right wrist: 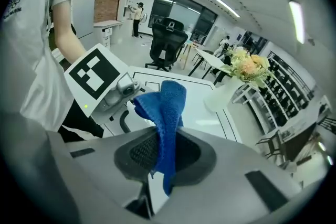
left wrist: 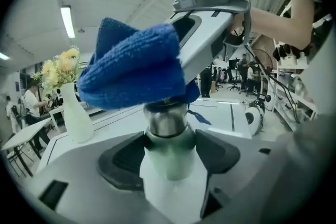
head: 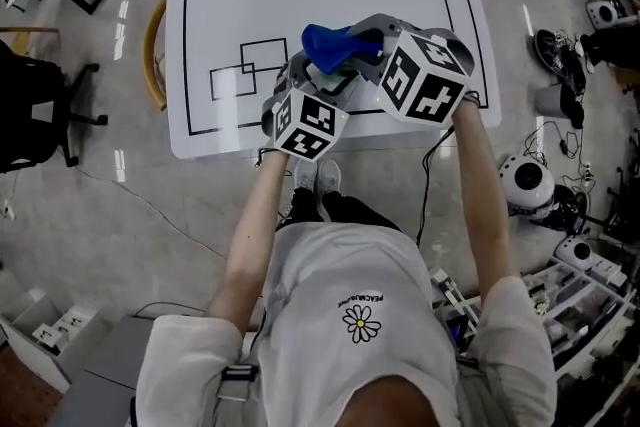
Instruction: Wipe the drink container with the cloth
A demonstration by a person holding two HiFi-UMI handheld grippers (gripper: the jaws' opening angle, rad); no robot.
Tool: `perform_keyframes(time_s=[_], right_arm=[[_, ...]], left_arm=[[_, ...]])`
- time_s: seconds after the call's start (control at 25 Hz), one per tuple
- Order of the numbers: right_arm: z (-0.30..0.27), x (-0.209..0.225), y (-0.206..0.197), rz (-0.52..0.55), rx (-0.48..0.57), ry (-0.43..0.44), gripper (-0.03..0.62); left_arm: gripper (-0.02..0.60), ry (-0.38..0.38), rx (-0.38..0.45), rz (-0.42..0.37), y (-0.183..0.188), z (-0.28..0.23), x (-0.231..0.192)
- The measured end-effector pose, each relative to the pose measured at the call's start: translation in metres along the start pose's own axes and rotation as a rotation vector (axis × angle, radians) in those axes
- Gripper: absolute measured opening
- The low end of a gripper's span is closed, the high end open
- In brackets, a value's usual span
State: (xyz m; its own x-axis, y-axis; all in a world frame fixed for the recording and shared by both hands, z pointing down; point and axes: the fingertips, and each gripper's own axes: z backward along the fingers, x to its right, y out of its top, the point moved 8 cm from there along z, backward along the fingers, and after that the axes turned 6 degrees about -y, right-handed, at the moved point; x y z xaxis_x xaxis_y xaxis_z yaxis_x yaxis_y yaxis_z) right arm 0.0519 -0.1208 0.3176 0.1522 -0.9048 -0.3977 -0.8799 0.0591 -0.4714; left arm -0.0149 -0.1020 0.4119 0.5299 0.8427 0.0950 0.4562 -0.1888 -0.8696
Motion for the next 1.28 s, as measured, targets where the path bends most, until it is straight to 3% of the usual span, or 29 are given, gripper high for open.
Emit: perform_keyframes(time_s=[0.12,0.28,0.44,0.64,0.76,0.96,1.12,1.28], right_arm=[[0.007,-0.014,0.001,0.027,-0.008,-0.019,0.043],[0.002,-0.044,-0.002,0.088,-0.041,0.019,0.043],[-0.008,-0.061,-0.013,0.066,-0.046,0.037,0.043],[0.001,-0.059,-0.018,0.044,-0.027,-0.032,0.043],[0.033,-0.042,-0.018,-0.061,0.071,-0.186,0.043],[0.092,-0.030,-0.029,-0.473,0.459,-0.580,0.043],[0.105,-0.055,-0.045,-0.738,0.628,-0.768,0.043],[0.102,-0.088,-0.052,-0.824,0.661,-0.845,0.043]], left_arm=[[0.296,-0.007,0.006,-0.017,-0.001,0.001,0.002],[0.296,-0.015,0.013,0.014,-0.002,-0.001,-0.004],[0.296,-0.015,0.022,0.007,-0.001,-0.001,-0.003],[0.298,-0.013,0.006,0.007,-0.001,-0.003,-0.004],[0.293,0.018,0.027,0.036,0.012,0.011,-0.006],[0.277,0.158,0.202,0.130,0.057,0.076,-0.009],[0.009,0.394,0.329,0.142,0.080,0.130,-0.001],[-0.002,0.503,0.380,0.173,0.074,0.152,0.009]])
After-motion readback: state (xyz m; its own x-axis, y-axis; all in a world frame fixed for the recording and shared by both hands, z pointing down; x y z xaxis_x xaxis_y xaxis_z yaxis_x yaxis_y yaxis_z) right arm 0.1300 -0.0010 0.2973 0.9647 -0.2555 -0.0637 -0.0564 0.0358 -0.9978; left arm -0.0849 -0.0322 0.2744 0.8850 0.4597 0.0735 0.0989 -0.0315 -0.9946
